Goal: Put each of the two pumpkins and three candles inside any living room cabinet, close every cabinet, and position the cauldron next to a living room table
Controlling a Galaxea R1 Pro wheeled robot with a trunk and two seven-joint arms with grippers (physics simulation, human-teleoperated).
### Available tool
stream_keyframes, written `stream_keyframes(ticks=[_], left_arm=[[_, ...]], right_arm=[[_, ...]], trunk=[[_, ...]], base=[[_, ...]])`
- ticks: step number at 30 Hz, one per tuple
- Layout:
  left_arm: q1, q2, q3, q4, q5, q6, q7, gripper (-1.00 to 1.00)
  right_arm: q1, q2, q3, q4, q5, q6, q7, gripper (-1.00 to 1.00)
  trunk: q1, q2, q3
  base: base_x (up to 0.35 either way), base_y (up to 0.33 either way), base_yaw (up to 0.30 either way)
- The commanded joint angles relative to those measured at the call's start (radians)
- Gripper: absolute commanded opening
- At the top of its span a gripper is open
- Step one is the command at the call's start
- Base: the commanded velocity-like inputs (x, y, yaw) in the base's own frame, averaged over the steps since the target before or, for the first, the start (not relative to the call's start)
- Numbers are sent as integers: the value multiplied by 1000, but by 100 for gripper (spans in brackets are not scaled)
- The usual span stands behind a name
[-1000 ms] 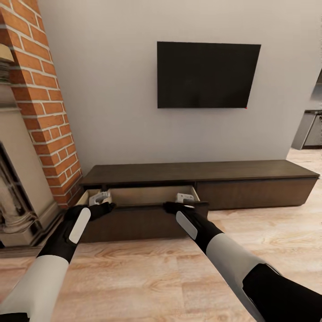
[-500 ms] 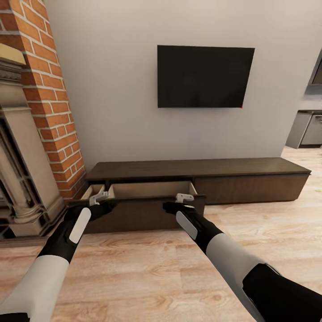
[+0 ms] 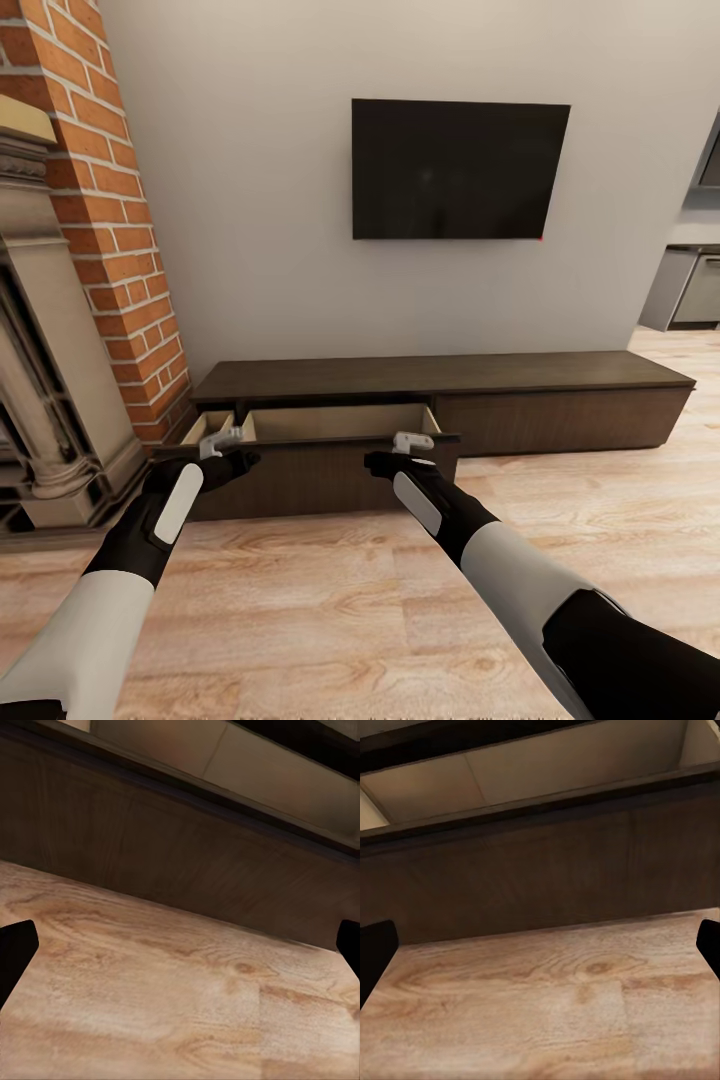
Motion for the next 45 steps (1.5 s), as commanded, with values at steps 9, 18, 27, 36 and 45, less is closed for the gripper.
stream_keyframes(ticks=[9, 18, 27, 36, 45], left_arm=[[0, 0, -2, -2, 11, 3, 7, 100], [0, -1, -3, -2, 11, 3, 5, 100], [0, -1, -4, -2, 11, 3, 5, 100], [0, -2, -3, -2, 11, 3, 5, 100], [0, -4, -3, -2, 11, 3, 5, 100]], right_arm=[[-1, 1, 8, -3, -7, 3, -8, 100], [-1, 2, 8, -4, -7, 1, -8, 100], [-1, 2, 9, -5, -7, 1, -7, 100], [-1, 2, 9, -5, -7, 1, -7, 100], [-1, 2, 10, -5, -7, 0, -6, 100]], trunk=[[4, -3, -36], [8, -5, -71], [12, -7, -106], [16, -9, -140], [20, -11, -175]], base=[[0, 0, 0], [0, 0, 0], [-84, 0, 0], [-75, 0, 0], [0, 0, 0]])
